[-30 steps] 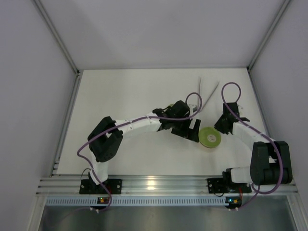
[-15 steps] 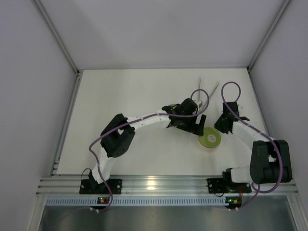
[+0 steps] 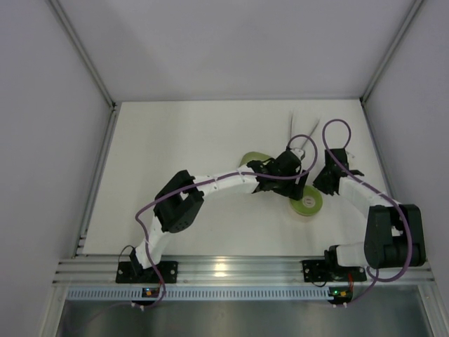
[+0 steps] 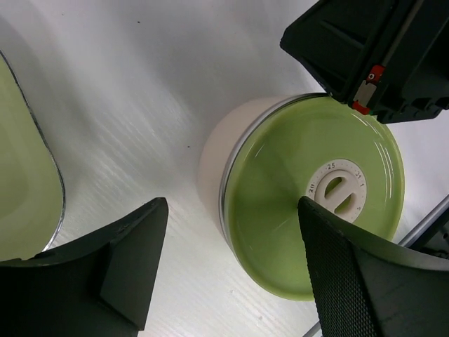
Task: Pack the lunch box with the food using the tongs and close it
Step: Close the lid of the packing box.
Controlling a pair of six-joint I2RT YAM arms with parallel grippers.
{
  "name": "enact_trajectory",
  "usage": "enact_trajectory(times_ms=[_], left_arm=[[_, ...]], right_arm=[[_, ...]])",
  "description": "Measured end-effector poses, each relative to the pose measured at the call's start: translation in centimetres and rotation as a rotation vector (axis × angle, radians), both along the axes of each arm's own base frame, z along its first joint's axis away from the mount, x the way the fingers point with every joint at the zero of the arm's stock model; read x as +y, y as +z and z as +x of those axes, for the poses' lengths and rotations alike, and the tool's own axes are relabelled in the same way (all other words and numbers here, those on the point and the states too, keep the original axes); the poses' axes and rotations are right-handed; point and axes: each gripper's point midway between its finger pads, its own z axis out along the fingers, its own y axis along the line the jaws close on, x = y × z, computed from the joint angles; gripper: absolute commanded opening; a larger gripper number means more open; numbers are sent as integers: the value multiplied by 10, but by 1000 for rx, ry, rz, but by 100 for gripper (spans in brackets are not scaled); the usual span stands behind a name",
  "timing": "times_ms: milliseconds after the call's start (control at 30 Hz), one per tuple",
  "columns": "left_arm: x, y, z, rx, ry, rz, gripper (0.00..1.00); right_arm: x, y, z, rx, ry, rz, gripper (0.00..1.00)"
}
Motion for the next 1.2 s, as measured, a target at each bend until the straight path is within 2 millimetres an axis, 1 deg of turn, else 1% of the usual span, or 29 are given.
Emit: enact_trajectory(times_ms=[67,100,167,200,233,300,333,400,433,500,567,633,700,767,1000,1133,1200], left_arm=[[0,0,1,-4,4,0,75],[0,0,1,-5,6,0,72],[0,1,2,-9,11,-4,69],[1,1,2,-12,13,-5,68],[1,1,2,-12,16,-8,64],[2,2,3,-15,23,-12,59],[3,3,2,-15,25,-15,54],[3,5,2,-17,29,-20,50],[4,5,2,-19,30,-21,47],[4,6,3,-23,34,-22,43],[5,7,3,-28,37,-22,40],[6,7,4,-32,41,-21,40],[7,7,5,-34,44,-18,39],[7,6,5,-34,44,-18,39],[7,7,5,-36,46,-18,39],[7,6,5,-36,46,-18,39],[7,6,5,-36,46,-18,39]], right_arm=[[-2,3,-1,3,-3,-8,14],[-3,7,0,1,-5,-14,15],[-5,21,6,-19,-6,-29,15],[-7,33,11,-45,-10,-37,15],[-8,45,16,-74,-11,-46,15],[-12,74,25,-141,-19,-66,15],[-14,88,29,-176,-23,-73,15],[-15,112,34,-239,-25,-78,14],[-15,121,34,-260,-24,-78,13],[-13,129,30,-279,-14,-70,8],[-10,132,21,-281,-1,-58,5],[-7,134,12,-288,13,-43,4],[-4,133,-2,-285,29,-25,2],[2,128,-16,-278,51,-1,0],[30,107,-63,-222,169,54,0],[34,100,-78,-193,187,63,1],[35,100,-80,-196,190,64,1]])
